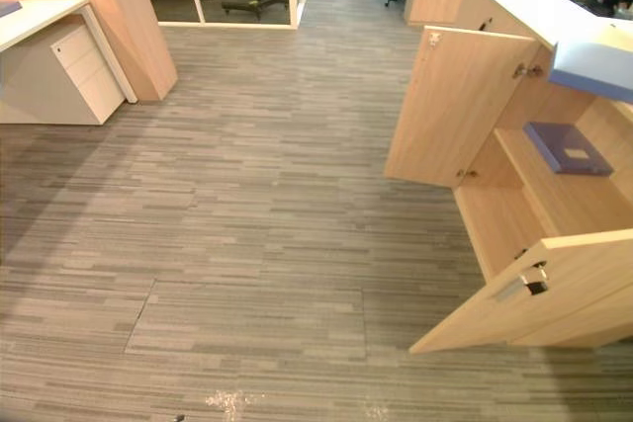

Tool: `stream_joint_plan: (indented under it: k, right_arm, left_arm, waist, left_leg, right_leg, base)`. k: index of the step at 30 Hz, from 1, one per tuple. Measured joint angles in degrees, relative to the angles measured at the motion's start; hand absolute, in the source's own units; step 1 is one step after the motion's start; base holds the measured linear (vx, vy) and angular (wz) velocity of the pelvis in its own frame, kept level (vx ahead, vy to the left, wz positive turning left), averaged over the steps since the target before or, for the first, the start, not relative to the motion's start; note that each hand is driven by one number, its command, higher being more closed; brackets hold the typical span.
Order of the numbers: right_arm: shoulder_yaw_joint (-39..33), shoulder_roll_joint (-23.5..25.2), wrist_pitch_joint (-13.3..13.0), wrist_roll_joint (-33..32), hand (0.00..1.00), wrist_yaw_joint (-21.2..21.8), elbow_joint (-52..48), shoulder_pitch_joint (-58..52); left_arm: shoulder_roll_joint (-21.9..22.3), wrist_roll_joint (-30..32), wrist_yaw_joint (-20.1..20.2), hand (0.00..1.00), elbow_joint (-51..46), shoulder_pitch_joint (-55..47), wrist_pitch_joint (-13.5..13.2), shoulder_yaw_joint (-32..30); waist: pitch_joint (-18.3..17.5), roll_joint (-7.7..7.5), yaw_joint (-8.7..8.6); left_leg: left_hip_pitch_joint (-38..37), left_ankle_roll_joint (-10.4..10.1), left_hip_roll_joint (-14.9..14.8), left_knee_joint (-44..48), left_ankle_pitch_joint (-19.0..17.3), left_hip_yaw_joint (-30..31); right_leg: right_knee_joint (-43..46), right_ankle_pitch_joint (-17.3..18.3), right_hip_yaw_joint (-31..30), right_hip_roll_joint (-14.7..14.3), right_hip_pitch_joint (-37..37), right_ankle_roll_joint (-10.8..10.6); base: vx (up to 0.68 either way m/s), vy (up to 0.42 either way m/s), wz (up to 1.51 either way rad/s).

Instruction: Walk over to the cabinet, pick up the folder, carry it to the office cabinet, place the folder inside the office cabinet, then close the office cabinet door

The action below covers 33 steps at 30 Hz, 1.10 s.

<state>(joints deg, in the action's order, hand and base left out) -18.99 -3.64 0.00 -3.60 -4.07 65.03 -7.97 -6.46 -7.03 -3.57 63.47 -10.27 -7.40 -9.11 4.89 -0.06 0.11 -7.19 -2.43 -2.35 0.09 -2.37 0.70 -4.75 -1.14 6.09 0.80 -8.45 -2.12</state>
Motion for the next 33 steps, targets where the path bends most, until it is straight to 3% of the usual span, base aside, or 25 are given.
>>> stream_joint_plan:
  k: [22, 33]
  right_arm:
    - [0.6, 0.3, -0.5, -0.8, 0.00, -1.9, 0.0, 0.6]
    - [2.8, 0.2, -0.7, 4.0, 0.00, -2.3, -0.1, 1.1]
  left_arm:
    - [-0.6, 0.8, -2.6, 0.00, -0.9, 0.0, -2.2, 2.7]
    - [-1.5, 2.5, -2.1, 0.00, -1.0, 0.8, -2.1, 3.9]
  waist:
    - [1.1, -0.87, 0.14]
    - [1.5, -1.63, 0.13]
  left_leg:
    - [-1.0, 0.2, 0.0, -1.7, 1.0, 0.0]
    - [-1.0, 0.2, 0.0, -1.7, 1.0, -0.3]
  right_leg:
    - [-0.3, -0.1, 0.2, -0.1, -0.2, -0.3]
    - [-0.3, -0.2, 0.1, 0.0, -0.1, -0.3]
  base:
    - [0.00, 0.000, 0.00]
    - [0.00, 0.000, 0.00]
